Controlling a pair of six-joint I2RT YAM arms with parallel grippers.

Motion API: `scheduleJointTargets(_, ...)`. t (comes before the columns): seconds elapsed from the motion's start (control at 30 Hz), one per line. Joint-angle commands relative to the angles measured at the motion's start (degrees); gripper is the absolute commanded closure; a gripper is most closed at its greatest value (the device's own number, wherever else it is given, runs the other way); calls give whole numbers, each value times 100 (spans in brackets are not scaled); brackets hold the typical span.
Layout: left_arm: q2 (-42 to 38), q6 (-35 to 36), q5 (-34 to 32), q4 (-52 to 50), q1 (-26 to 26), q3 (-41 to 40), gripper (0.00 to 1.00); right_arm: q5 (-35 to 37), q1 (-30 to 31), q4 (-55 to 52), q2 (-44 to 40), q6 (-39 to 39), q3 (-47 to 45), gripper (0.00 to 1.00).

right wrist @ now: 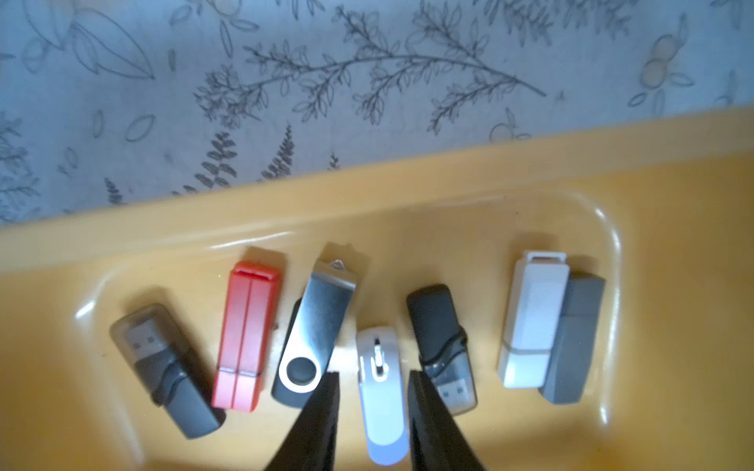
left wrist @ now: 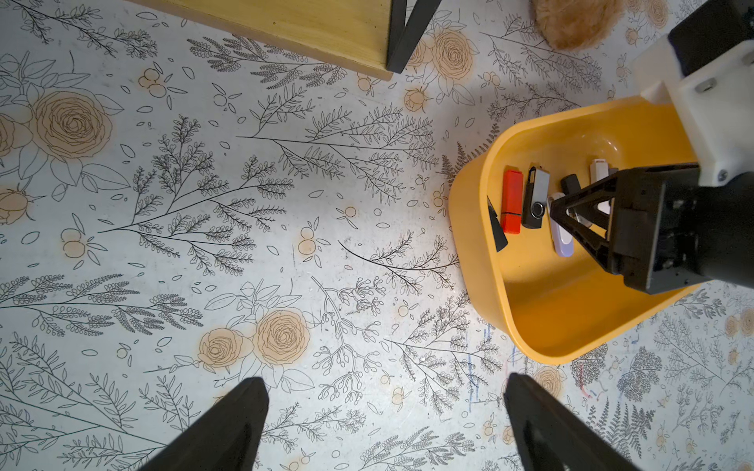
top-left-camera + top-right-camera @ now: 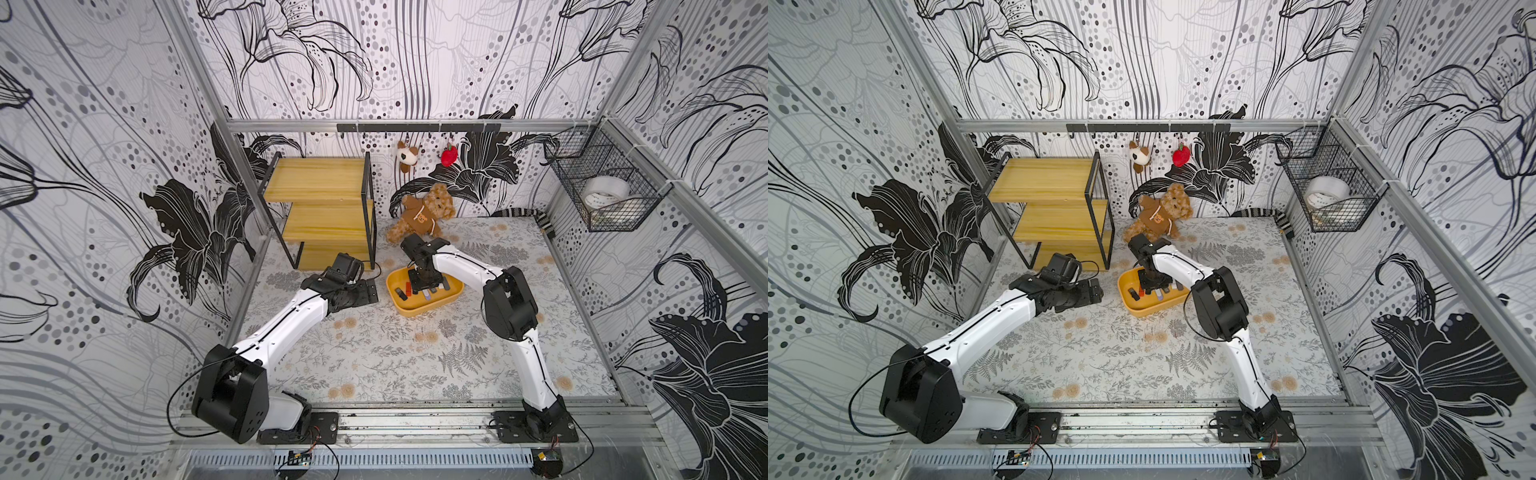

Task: Put the usb flash drive into the storage box
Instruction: Place the USB flash in the storage box, then reset both arms

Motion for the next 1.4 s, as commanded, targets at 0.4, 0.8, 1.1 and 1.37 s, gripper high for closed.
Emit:
scheduleJointTargets(0.4,-488,300,-932,344,238,0,2,374,-6,87,-2534,410,-842,36)
scheduleJointTargets(0.8,-2174,703,-2369,1998,255,-1394,2,730,-98,644,-3723,530,-2346,5)
scheduleJointTargets(1.1,-3468,1489,-2620,3123,256,-2441,2,875,-843,1249,-4484,524,-3496,5)
scheduleJointTargets(1.37,-3416,2667,-3590,7422,332,-4813,2,3407,-1859,6652,-5844,-1318,-7759,5)
